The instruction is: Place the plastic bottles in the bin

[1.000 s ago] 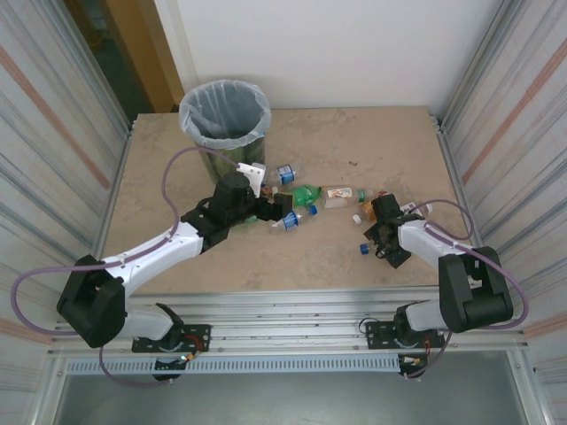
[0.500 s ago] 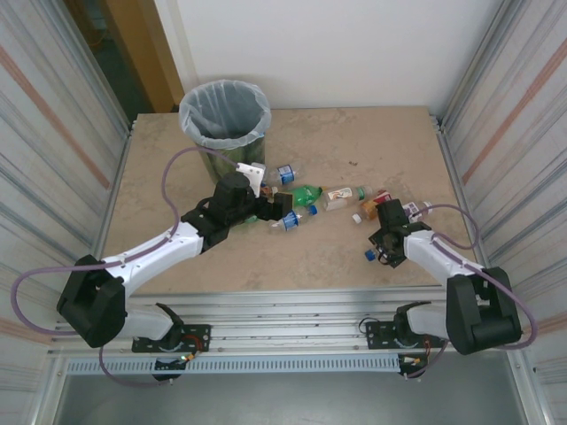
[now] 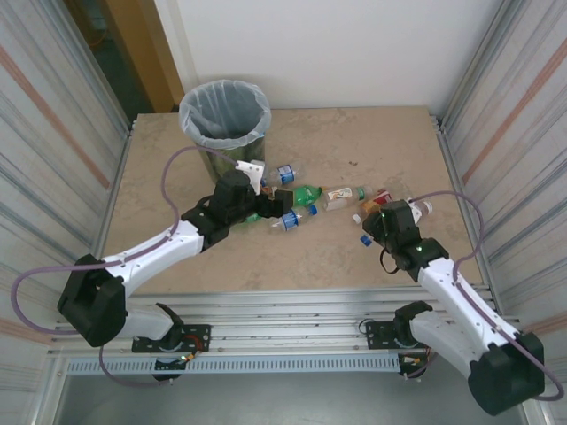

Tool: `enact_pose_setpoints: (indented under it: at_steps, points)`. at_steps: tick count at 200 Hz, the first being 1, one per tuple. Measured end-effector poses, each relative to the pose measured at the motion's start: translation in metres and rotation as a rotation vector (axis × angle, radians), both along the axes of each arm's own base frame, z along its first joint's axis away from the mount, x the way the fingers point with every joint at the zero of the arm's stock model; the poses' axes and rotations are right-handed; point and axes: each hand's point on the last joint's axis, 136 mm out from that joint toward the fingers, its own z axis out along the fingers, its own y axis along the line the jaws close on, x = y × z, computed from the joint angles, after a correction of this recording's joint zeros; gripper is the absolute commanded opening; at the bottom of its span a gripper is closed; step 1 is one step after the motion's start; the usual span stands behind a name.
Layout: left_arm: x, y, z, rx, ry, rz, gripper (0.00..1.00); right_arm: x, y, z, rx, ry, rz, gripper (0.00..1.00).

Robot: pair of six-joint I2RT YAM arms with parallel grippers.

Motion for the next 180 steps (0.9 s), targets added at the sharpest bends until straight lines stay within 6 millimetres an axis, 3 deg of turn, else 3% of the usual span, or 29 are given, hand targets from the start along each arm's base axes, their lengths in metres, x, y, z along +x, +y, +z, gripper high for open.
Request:
enact_pose_setpoints:
  at_steps: [35, 77, 144, 180]
  points:
    - [0.004, -0.004, 0.021, -0.036, -0.025, 0.004, 0.97, 0.005, 0.032, 0.038, -0.071, -0.179, 0.194, 0.27]
    - [0.0, -0.012, 0.042, -0.087, -0.044, -0.043, 0.93, 0.007, 0.074, 0.07, -0.129, -0.344, 0.395, 0.25]
    - [-0.015, -0.045, 0.11, -0.241, -0.086, -0.232, 0.89, 0.016, 0.133, 0.099, -0.19, -0.487, 0.608, 0.22]
    - [-0.017, -0.066, 0.112, -0.271, -0.054, -0.317, 0.89, 0.018, 0.158, 0.114, -0.199, -0.545, 0.679, 0.21]
